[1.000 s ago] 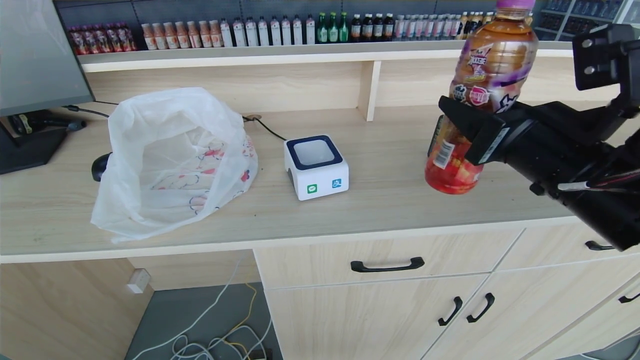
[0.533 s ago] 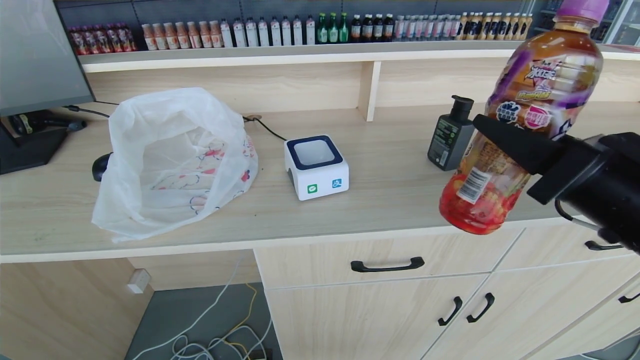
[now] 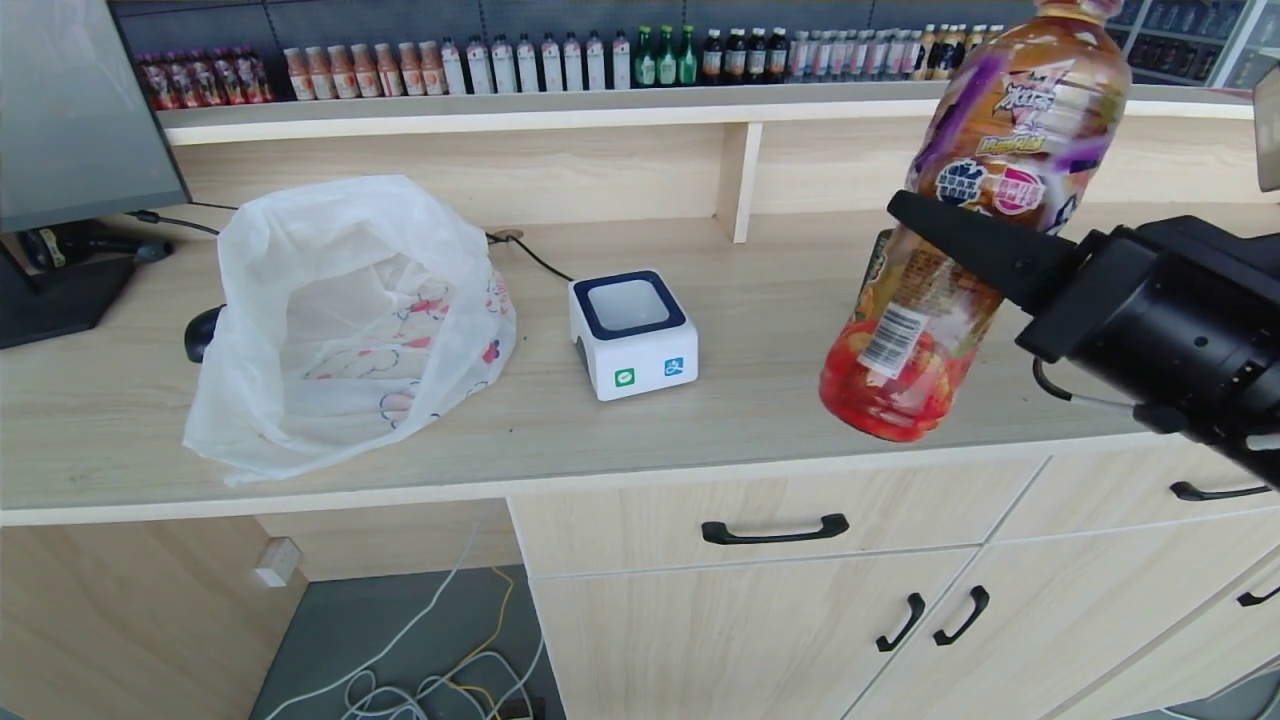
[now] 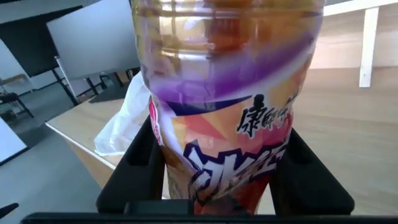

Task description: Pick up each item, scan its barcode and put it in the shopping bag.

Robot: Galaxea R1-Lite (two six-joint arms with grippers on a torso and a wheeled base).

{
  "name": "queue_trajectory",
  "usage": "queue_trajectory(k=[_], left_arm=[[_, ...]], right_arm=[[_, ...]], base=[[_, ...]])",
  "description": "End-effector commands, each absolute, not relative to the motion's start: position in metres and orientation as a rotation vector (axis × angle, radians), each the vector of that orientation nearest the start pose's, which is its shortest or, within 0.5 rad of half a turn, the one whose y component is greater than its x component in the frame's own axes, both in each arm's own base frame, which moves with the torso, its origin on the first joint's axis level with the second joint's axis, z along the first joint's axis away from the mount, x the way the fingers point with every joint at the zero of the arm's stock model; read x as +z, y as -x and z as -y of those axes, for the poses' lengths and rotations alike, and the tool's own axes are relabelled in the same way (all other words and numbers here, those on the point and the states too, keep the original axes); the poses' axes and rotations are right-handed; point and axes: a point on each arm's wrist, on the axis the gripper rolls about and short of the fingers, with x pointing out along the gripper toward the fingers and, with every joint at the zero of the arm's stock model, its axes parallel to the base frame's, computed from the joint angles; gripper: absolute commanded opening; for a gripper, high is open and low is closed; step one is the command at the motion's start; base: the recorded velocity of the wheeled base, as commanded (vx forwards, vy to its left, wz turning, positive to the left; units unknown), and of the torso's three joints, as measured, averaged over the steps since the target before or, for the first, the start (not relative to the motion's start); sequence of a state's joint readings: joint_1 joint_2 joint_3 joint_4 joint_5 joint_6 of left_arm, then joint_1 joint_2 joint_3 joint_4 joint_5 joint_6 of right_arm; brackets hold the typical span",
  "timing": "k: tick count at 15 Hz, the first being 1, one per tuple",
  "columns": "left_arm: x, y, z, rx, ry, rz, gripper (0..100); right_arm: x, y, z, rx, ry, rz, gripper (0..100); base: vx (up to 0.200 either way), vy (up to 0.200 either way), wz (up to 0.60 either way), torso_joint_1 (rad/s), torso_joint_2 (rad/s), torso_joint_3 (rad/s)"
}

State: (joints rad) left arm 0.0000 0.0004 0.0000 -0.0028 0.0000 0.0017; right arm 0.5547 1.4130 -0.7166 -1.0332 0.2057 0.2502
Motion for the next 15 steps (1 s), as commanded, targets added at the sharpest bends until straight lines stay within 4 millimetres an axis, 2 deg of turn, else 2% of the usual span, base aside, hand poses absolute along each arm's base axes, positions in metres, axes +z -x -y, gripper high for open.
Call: queue_trajectory(k=[1,5,8,15], left_arm=[[0.076,0.023,0.000,0.000,-0.002,0.003,100],[0.076,0.023,0.000,0.000,-0.002,0.003,100],[0.076,0.023,0.000,0.000,-0.002,0.003,100],[0.076,0.023,0.000,0.000,-0.002,0.003,100]], right_arm=[[0.266,-0.207,-0.137,0.894,-0.320,0.170,0],[0.268,-0.205,-0.140,1.066,-0.454,0.083,0],[0.272,-0.198,-0.144,1.275,-0.438,0.102,0],[0.274,-0.200,-0.168,1.497,-0.441,0.087,0]], base=[[0.000,0.000,0.00,0.000,0.00,0.000],[0.000,0.000,0.00,0.000,0.00,0.000],[0.000,0.000,0.00,0.000,0.00,0.000],[0.000,0.000,0.00,0.000,0.00,0.000]])
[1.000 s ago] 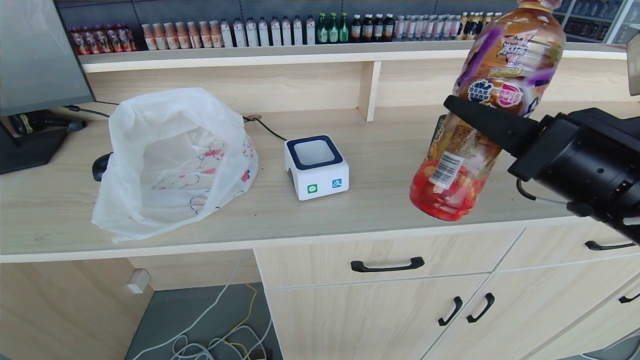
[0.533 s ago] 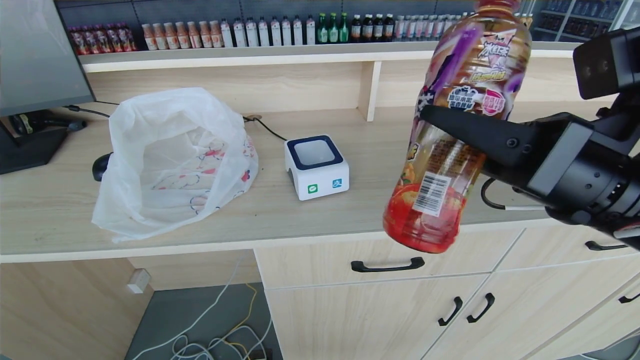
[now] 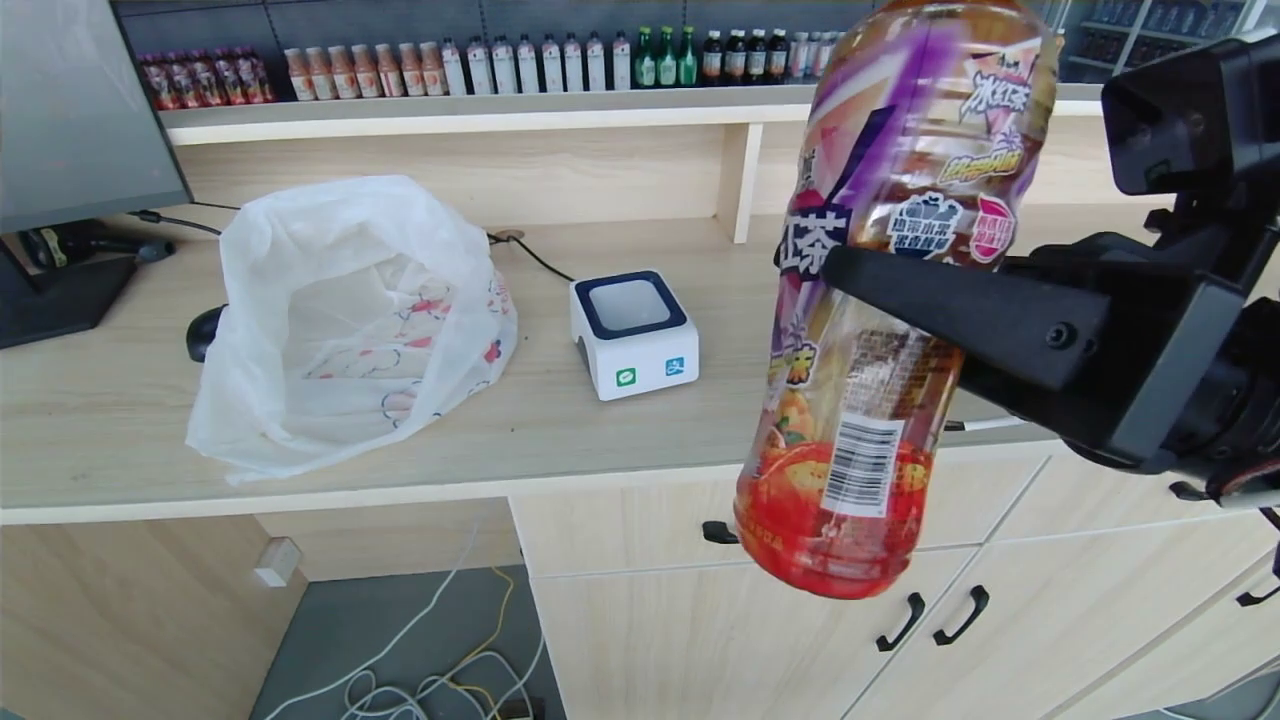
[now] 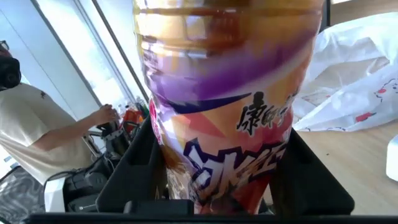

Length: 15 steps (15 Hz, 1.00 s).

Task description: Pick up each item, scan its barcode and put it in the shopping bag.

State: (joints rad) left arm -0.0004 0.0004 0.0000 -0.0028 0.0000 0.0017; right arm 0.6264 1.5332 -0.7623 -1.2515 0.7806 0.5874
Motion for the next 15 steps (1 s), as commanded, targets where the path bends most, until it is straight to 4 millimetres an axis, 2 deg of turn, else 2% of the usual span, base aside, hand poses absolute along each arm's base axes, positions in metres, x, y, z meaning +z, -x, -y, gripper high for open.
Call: queue_trajectory(k=[1,15], left_arm=[[0.0758,0.0228,0.0000,0.000,-0.002,0.003,100],[0.0758,0.0228,0.0000,0.000,-0.002,0.003,100]], right_arm=[[0.2742,-0.2040,-0.1715,1.502,-0.446,0.096,0],[0.2765,-0.1999,-0.1792,1.602,-0.470,0.107,0]], base=[[0.000,0.000,0.00,0.000,0.00,0.000],[0.000,0.000,0.00,0.000,0.00,0.000]])
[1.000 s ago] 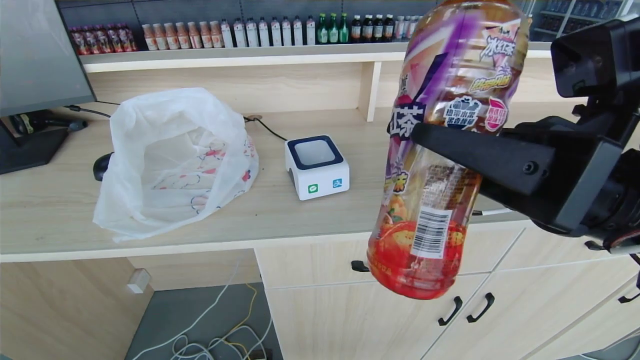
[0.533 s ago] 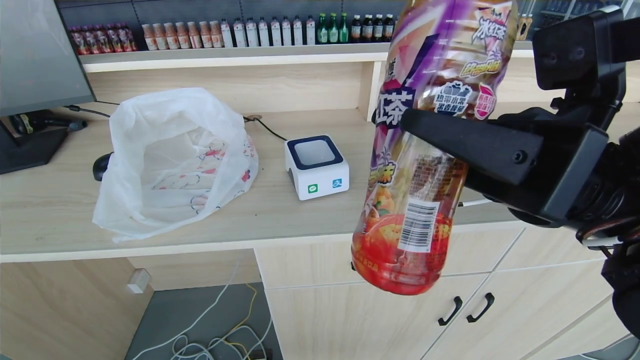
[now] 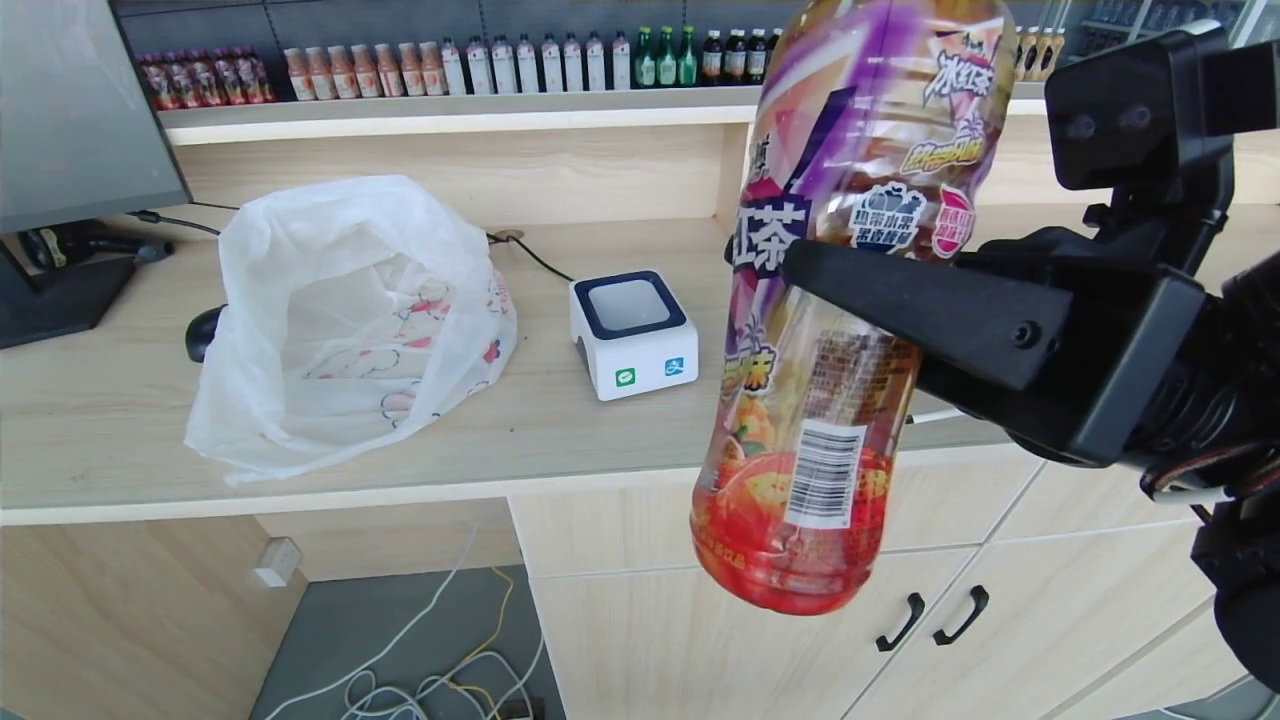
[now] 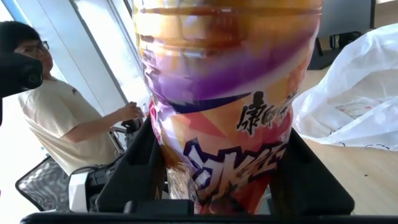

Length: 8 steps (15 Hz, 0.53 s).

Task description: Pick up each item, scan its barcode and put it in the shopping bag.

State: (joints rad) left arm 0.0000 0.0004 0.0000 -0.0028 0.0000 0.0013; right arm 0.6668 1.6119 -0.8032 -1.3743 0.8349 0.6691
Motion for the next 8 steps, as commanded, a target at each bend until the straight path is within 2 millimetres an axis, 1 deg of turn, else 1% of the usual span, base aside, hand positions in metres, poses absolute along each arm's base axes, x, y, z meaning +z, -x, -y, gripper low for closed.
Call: queue_trajectory(k=[1,5,8], left_arm=[[0.0758,0.0228,0.0000,0.000,-0.002,0.003,100],[0.0758,0.0228,0.0000,0.000,-0.002,0.003,100],[0.0758,0.0228,0.0000,0.000,-0.002,0.003,100]], right_arm=[[0.2761,-0.1998,-0.1792,1.601,-0.470,0.106,0],[0.2758,-0.1998,-0.1792,1.601,-0.467,0.108,0],[0.2798,-0.1965,-0.1765,1.603,-0.463,0.126,0]], base=[[0.000,0.000,0.00,0.000,0.00,0.000],[0.000,0.000,0.00,0.000,0.00,0.000],[0.000,0.000,0.00,0.000,0.00,0.000]])
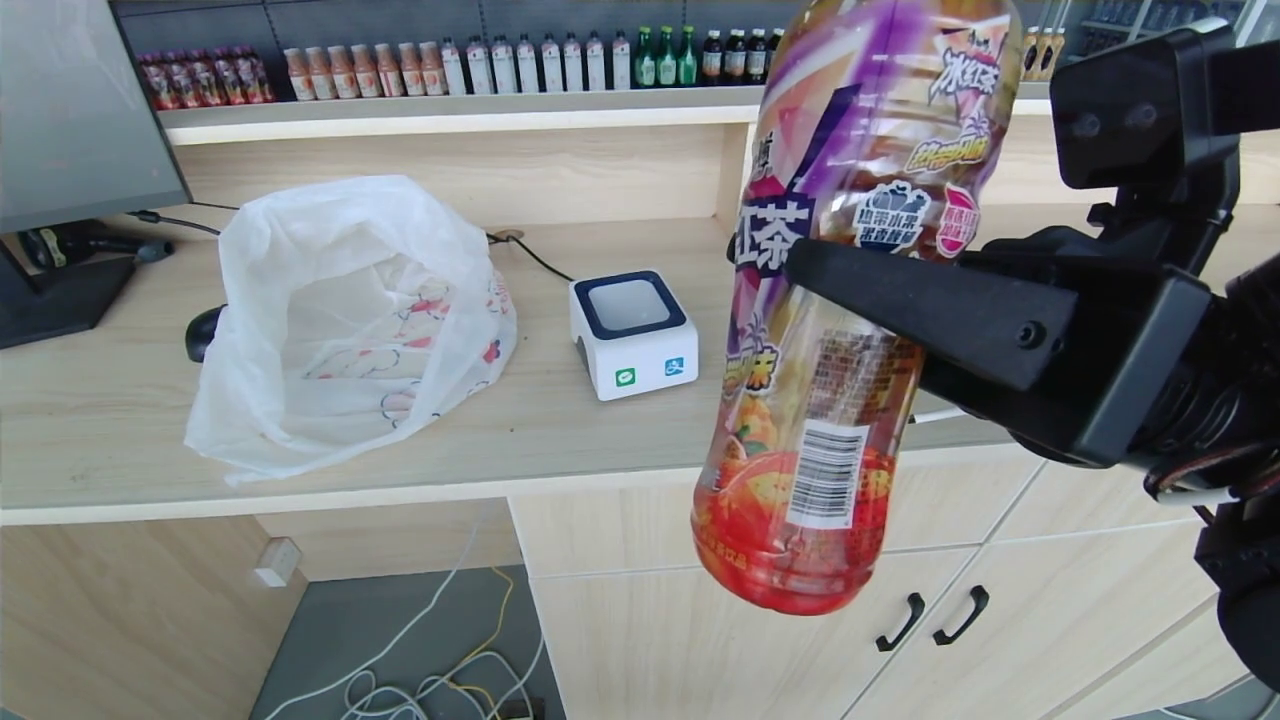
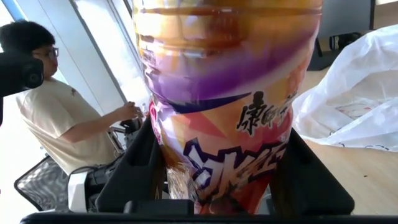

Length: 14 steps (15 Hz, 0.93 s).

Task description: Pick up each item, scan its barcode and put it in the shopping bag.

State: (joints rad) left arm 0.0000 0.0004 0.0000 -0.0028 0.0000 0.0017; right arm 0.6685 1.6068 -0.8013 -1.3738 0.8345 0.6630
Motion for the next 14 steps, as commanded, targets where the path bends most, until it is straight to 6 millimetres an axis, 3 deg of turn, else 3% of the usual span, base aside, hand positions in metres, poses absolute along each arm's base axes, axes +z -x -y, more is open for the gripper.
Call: queue_trajectory(k=[1,7,10,14], left_arm=[[0.076,0.023,0.000,0.000,-0.002,0.003,100],[0.076,0.023,0.000,0.000,-0.002,0.003,100],[0.076,0.023,0.000,0.000,-0.002,0.003,100],[0.076,0.023,0.000,0.000,-0.002,0.003,100]], right_arm=[[0.281,-0.195,-0.175,1.605,-0.462,0.132,0],[0.270,-0.191,-0.168,1.566,-0.407,0.152,0],[0.259,-0.205,-0.152,1.428,-0.324,0.211,0],[0.258,-0.201,-0.134,1.148,-0.306,0.317,0]], base=[[0.000,0.000,0.00,0.000,0.00,0.000],[0.000,0.000,0.00,0.000,0.00,0.000],[0.000,0.000,0.00,0.000,0.00,0.000],[0.000,0.000,0.00,0.000,0.00,0.000]])
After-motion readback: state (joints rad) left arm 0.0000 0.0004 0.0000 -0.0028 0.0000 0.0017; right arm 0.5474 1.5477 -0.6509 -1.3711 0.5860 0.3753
